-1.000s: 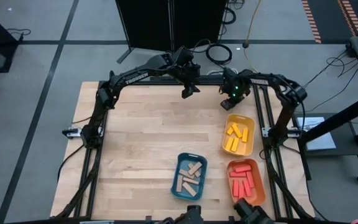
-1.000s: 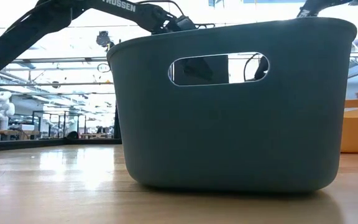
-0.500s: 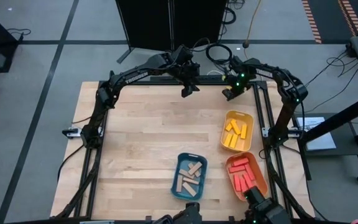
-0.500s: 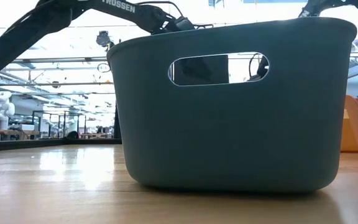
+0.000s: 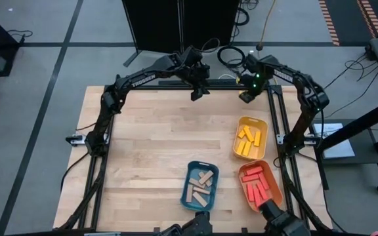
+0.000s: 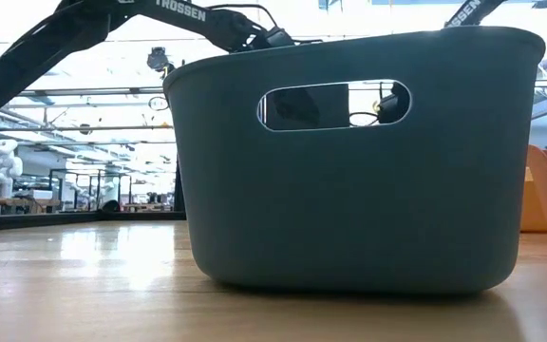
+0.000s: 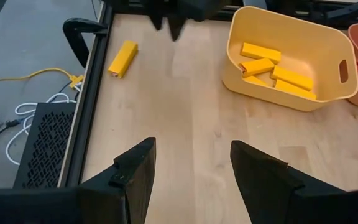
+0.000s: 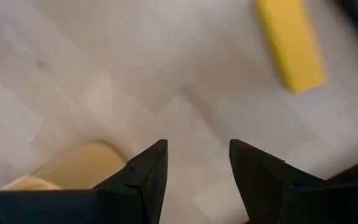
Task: Sort blocks
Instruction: Put the yellow block into the yellow bin
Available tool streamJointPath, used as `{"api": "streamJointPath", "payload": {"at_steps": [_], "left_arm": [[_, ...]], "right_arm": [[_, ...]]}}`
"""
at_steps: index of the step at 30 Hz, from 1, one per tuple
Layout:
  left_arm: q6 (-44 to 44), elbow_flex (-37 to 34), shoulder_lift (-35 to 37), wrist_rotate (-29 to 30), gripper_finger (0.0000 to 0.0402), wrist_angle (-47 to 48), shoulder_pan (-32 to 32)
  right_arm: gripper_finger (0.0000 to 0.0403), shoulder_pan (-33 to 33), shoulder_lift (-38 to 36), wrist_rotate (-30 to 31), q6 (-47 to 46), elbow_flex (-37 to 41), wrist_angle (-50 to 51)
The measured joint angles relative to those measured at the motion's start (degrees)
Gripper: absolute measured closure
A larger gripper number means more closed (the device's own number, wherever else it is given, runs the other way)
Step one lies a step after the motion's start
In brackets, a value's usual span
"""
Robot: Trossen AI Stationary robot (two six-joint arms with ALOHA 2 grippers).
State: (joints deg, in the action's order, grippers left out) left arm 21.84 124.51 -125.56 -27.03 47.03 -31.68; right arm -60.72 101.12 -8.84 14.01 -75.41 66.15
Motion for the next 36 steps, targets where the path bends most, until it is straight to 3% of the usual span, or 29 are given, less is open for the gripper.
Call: {"api": "streamJointPath", "payload": {"at_steps": [2,7,16,28,36], "left_arm": [[0.2,0.0,0.0,0.0,0.0197,0.0,0.0],[1.0,0.0,0.0,0.0,0.0197,-0.5,0.0],[1.0,0.0,0.0,0.0,0.0197,-1.5,-0.1],[1.0,0.0,0.0,0.0,0.0197,-1.9,-0.1],[1.0,0.0,0.0,0.0,0.0197,-2.8,-0.1]], "right_arm": [[0.0236,0.6,-0.1,-0.3,0.1,1.6,-0.2],[0.0236,0.8,1.3,-0.1,-0.6,7.9,-11.3],[0.0236,0.3,4.5,10.5,2.3,8.9,-23.7],[0.0236,0.4,3.2,9.3,4.2,7.5,-23.9],[0.0236,1.3,3.3,10.5,-9.6,8.2,-31.4]]}}
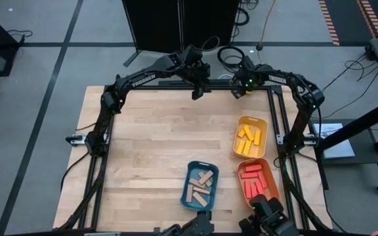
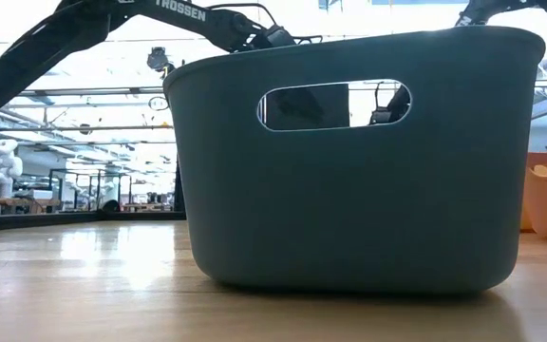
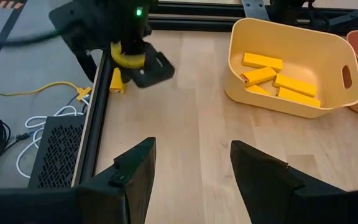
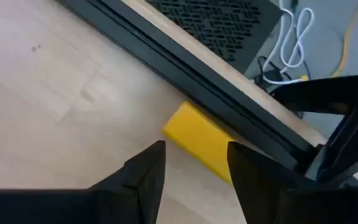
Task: Sort blocks
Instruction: Put the yellow block into the yellow bin
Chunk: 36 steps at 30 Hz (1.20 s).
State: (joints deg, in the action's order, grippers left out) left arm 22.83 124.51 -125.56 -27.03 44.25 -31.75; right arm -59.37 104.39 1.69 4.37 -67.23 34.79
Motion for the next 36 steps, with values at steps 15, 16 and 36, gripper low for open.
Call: {"api": "streamJointPath", "payload": {"at_steps": [15,16,36], "left_arm": [[0.0,0.0,0.0,0.0,0.0197,2.4,0.0],[0.0,0.0,0.0,0.0,0.0197,2.4,0.0],[-0.9,0.0,0.0,0.0,0.0197,3.2,0.0]], "right_arm": [[0.0360,5.2,-3.7,9.1,-8.0,0.0,4.6],[0.0381,5.3,-4.0,8.9,-8.3,0.0,4.4],[0.0403,2.9,0.8,15.3,-17.5,6.4,-7.5]]}}
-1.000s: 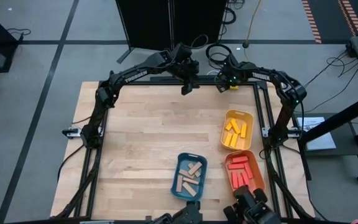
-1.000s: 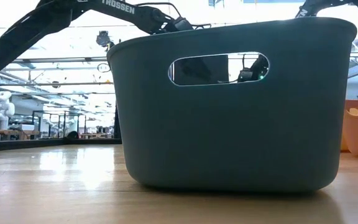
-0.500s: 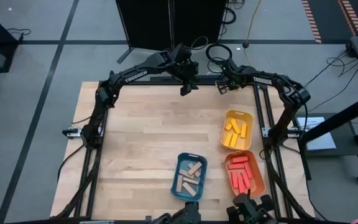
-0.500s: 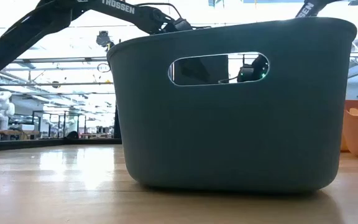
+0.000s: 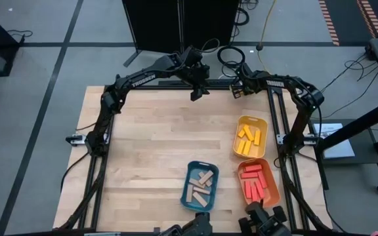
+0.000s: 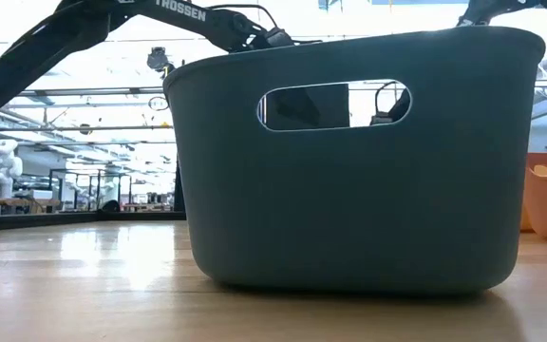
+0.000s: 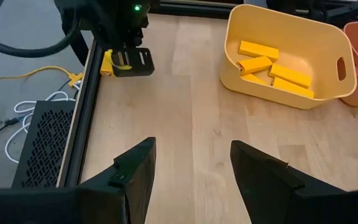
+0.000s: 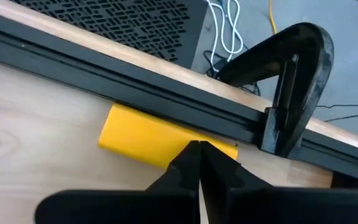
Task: Sort blocks
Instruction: Put the yellow block into the yellow bin
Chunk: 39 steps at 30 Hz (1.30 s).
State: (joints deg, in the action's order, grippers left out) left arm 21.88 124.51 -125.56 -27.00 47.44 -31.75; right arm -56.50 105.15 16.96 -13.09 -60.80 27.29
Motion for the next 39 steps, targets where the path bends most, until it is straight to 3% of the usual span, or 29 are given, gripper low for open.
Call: {"api": "streamJointPath", "payload": {"at_steps": [3,9,12,19,24,26,28,31,34,36,39], "left_arm": [[-0.2,0.0,0.0,0.0,0.0197,0.0,0.0],[-0.2,0.0,0.0,0.0,0.0197,0.0,0.0],[0.2,0.0,0.0,0.0,0.0197,2.4,-0.2],[-3.5,-8.6,0.6,-2.9,0.0197,7.0,-2.4],[-4.0,-10.5,1.1,-1.3,0.0197,-3.7,2.0],[-0.3,-10.6,-1.0,3.1,0.0197,-12.1,4.4],[-2.0,-10.8,-3.8,2.8,0.0197,-19.2,5.6],[-15.9,-7.4,-9.1,-4.1,0.0197,-28.0,4.3],[-27.1,-2.7,-14.7,-5.0,0.0197,-31.2,3.8],[-28.6,1.1,-18.9,-4.7,0.0197,-31.8,5.6],[-23.8,9.5,-24.6,-3.6,0.0197,-27.7,9.1]], "right_arm": [[0.0403,1.4,-0.3,-2.1,-0.1,0.0,0.2],[0.0403,5.9,-0.9,-15.9,-0.7,0.1,1.8],[0.0403,9.1,-2.9,-18.5,-0.8,0.3,2.8],[0.0403,10.7,-18.3,-21.0,-1.1,-1.2,6.1],[0.0403,6.6,-30.4,-21.0,-2.2,-1.1,12.3],[0.0403,4.9,-34.8,-21.9,-2.6,-1.1,14.8],[0.0403,4.1,-38.1,-22.8,-4.4,-1.0,16.6],[0.0403,2.7,-43.0,-23.4,-6.2,-1.0,20.0],[0.0403,1.5,-45.5,-22.7,-7.5,-1.0,23.1],[0.0403,1.3,-46.4,-22.9,-7.5,-1.0,24.2],[0.0403,1.2,-46.7,-23.1,-7.9,-1.0,25.2]]}}
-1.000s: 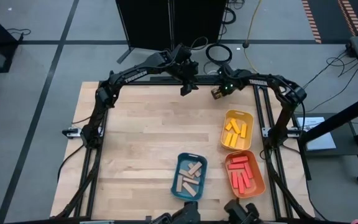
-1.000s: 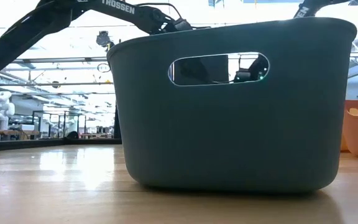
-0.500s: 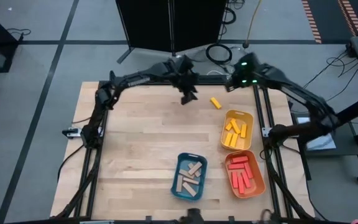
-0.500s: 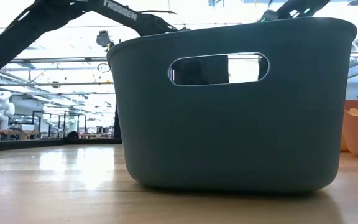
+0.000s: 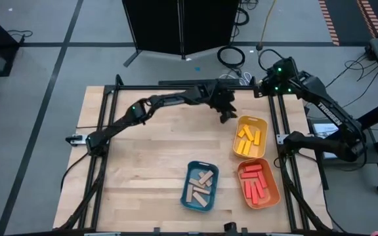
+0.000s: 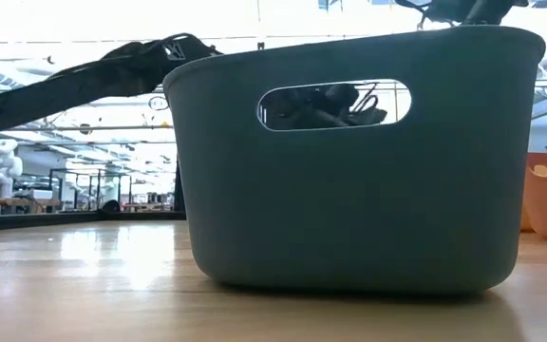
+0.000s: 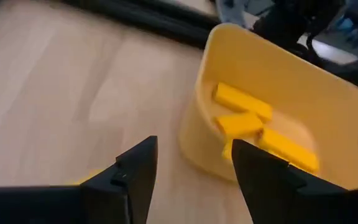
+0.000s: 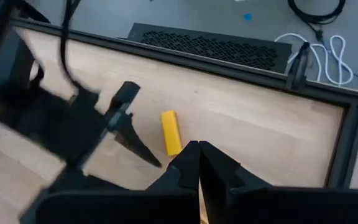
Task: Sort blocks
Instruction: Put the yellow block into the yellow bin
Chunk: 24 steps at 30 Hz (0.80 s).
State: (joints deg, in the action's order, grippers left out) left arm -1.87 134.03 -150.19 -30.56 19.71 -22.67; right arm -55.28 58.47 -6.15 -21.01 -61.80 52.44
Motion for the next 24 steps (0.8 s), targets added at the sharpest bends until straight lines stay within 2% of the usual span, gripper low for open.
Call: {"api": "streamJointPath", "payload": {"at_steps": [4,7,9,13,17,21,22,24], "left_arm": [[1.7,-0.6,-1.7,3.6,0.0198,-2.7,0.2],[0.6,0.6,-2.0,13.1,0.0202,-1.8,-0.3],[-1.3,1.1,-1.6,15.0,0.0204,-1.8,-0.6],[-6.1,1.1,0.1,20.1,0.0206,5.4,-1.3],[-6.6,1.0,0.1,20.2,0.0206,13.9,-2.5],[-4.5,0.8,2.4,18.9,0.0206,19.2,-2.3],[-2.7,0.8,4.0,21.5,0.0206,20.1,-2.2],[2.1,0.4,9.5,31.0,0.0206,24.7,-2.3]], "right_arm": [[0.0403,0.5,-0.1,-0.3,-0.8,0.0,0.7],[0.0403,1.5,-0.1,-0.7,-0.9,0.0,0.7],[0.0403,1.7,-0.1,-0.7,-1.5,0.0,0.2],[0.0403,1.9,-0.1,-0.6,-2.3,0.0,-1.0],[0.0403,2.1,0.9,1.3,-2.8,0.0,-3.2],[0.0403,3.2,7.6,1.8,-0.6,3.2,-6.1],[0.0403,3.3,10.1,1.8,0.1,4.1,-7.8],[0.0403,3.6,13.7,2.2,0.7,5.7,-11.0]]}}
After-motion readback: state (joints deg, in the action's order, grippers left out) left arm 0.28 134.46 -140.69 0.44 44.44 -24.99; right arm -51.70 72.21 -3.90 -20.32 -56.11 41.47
